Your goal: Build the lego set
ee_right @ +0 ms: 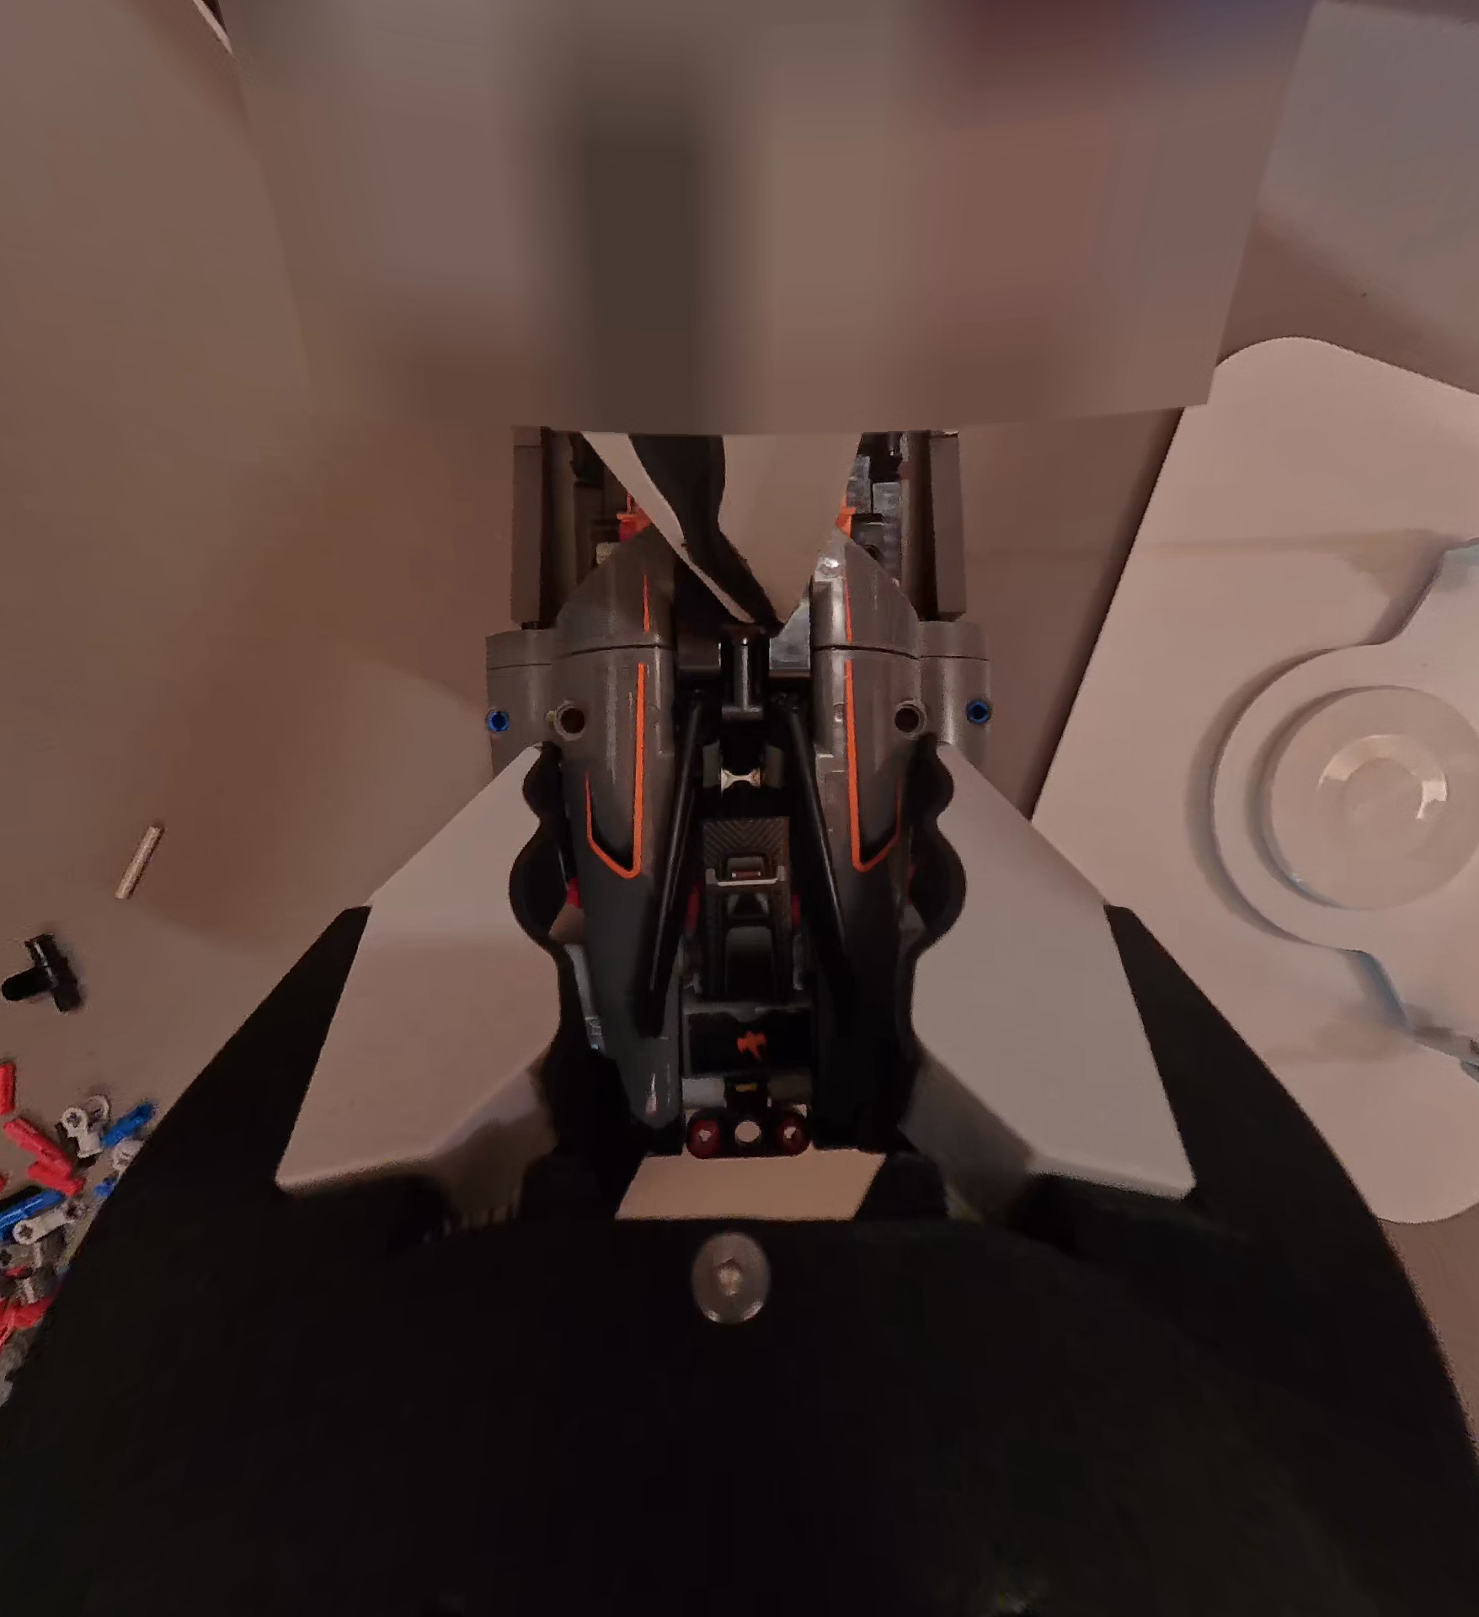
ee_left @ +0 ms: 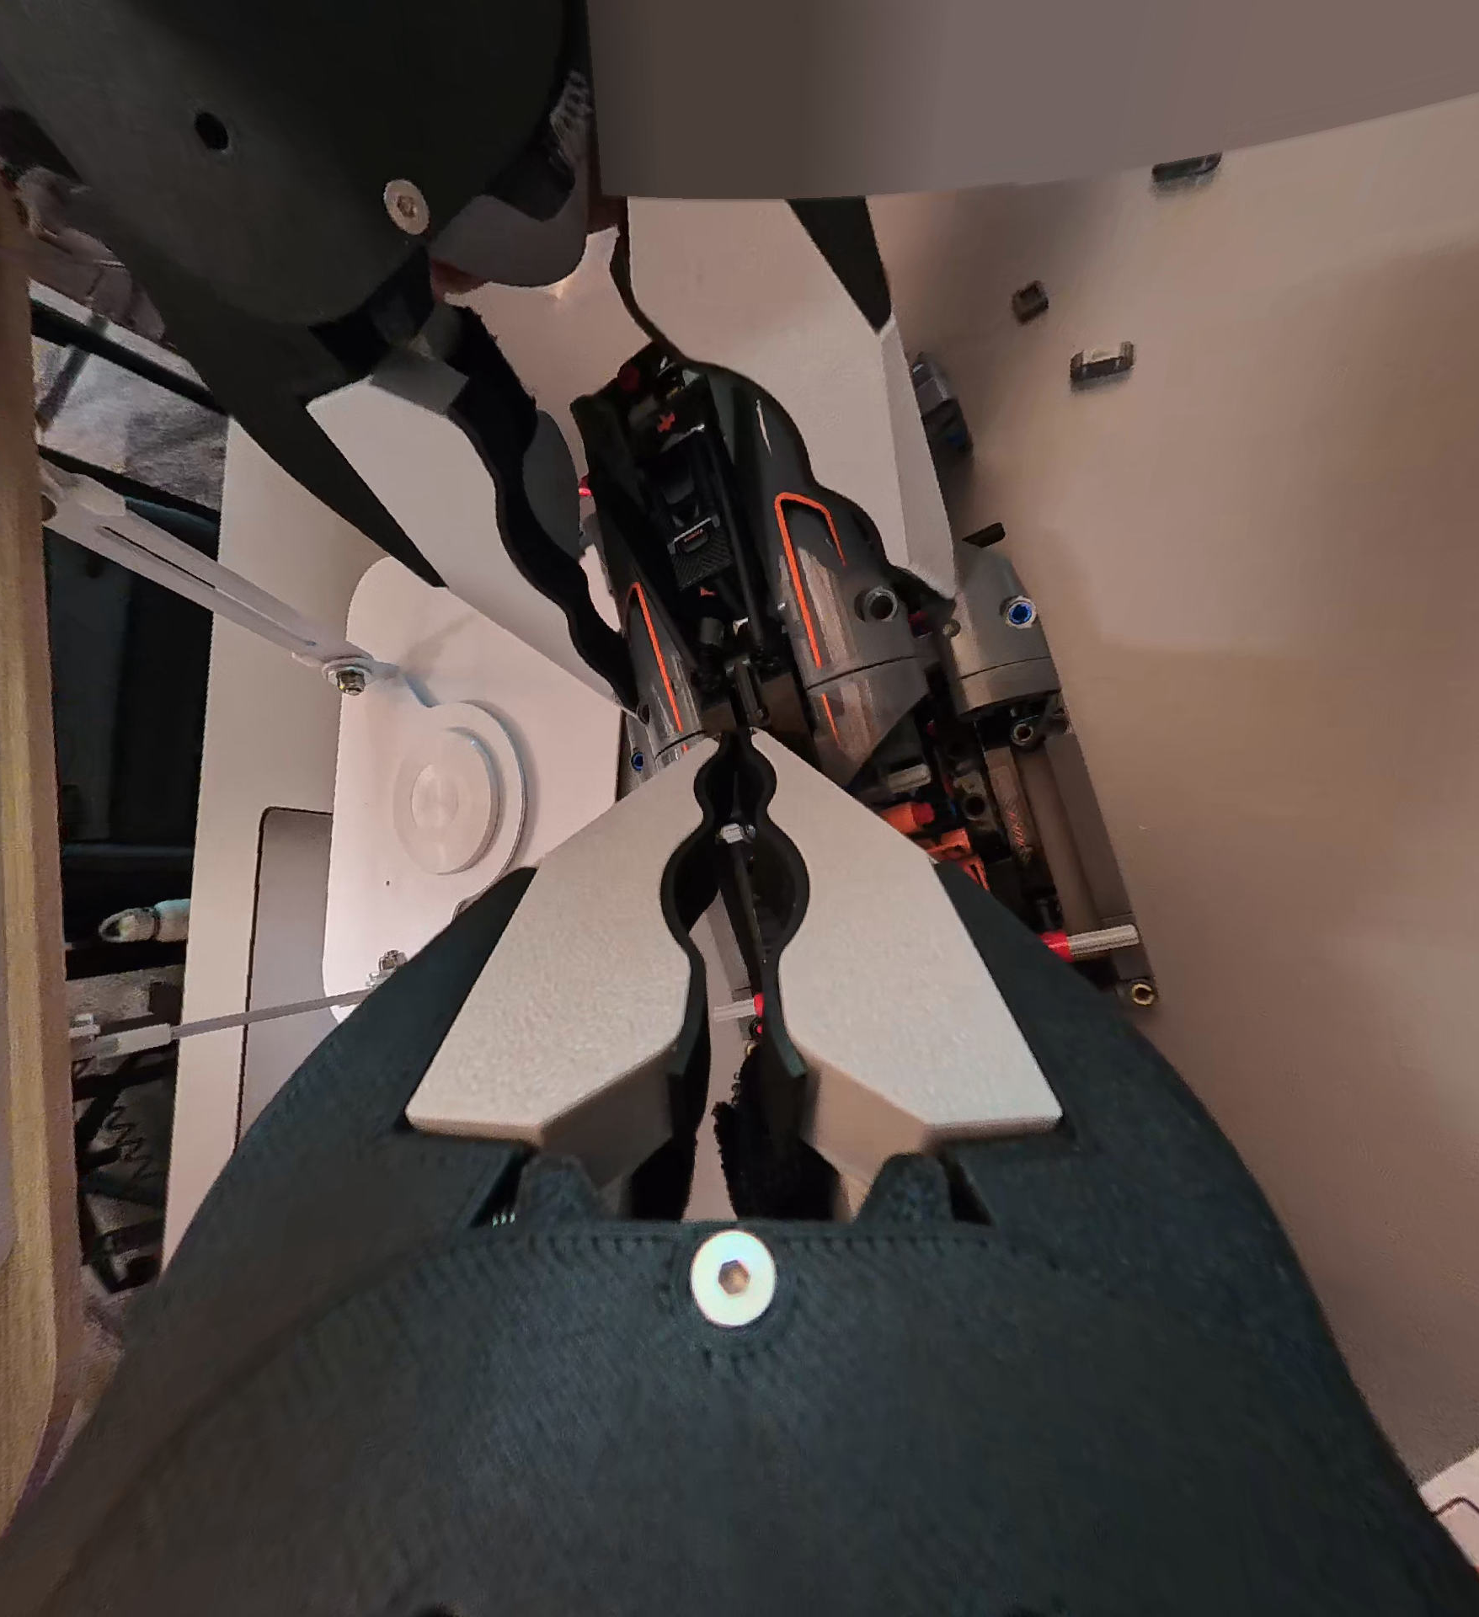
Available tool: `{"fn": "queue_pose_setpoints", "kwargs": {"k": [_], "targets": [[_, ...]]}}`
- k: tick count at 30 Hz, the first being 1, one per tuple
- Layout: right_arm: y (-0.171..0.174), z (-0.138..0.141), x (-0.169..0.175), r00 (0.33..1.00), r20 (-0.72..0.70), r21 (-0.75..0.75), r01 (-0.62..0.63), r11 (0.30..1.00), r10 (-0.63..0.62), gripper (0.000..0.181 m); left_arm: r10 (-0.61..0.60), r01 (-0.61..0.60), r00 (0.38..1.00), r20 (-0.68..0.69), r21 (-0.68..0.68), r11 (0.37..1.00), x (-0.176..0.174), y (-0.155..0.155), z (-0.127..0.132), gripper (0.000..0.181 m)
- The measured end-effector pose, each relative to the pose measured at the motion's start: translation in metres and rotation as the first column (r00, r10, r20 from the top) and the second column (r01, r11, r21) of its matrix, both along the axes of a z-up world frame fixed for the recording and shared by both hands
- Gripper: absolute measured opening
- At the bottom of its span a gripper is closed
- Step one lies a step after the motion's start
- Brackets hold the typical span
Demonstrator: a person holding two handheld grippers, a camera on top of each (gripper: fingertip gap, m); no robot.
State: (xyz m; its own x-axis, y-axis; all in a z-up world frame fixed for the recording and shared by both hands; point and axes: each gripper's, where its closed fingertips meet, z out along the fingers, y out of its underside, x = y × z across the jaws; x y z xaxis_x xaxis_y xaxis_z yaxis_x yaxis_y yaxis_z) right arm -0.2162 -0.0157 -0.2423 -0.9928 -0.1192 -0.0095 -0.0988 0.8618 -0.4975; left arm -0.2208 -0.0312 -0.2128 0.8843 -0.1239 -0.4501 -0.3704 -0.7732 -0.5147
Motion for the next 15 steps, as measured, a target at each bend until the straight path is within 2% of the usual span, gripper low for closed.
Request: {"fn": "queue_pose_setpoints", "kwargs": {"k": [10,15], "targets": [[0.002,0.003,-0.001,1.000,0.003,-0.012,0.027,1.000,-0.027,0.082,-0.014,0.013,1.000,-0.016,-0.052,0.999,0.001,0.000,-0.005,0.000],[0.009,0.011,0.001,1.000,-0.007,-0.019,0.006,1.000,-0.006,0.074,-0.018,0.016,1.000,-0.025,-0.068,0.998,-0.001,0.000,-0.005,0.000]]}}
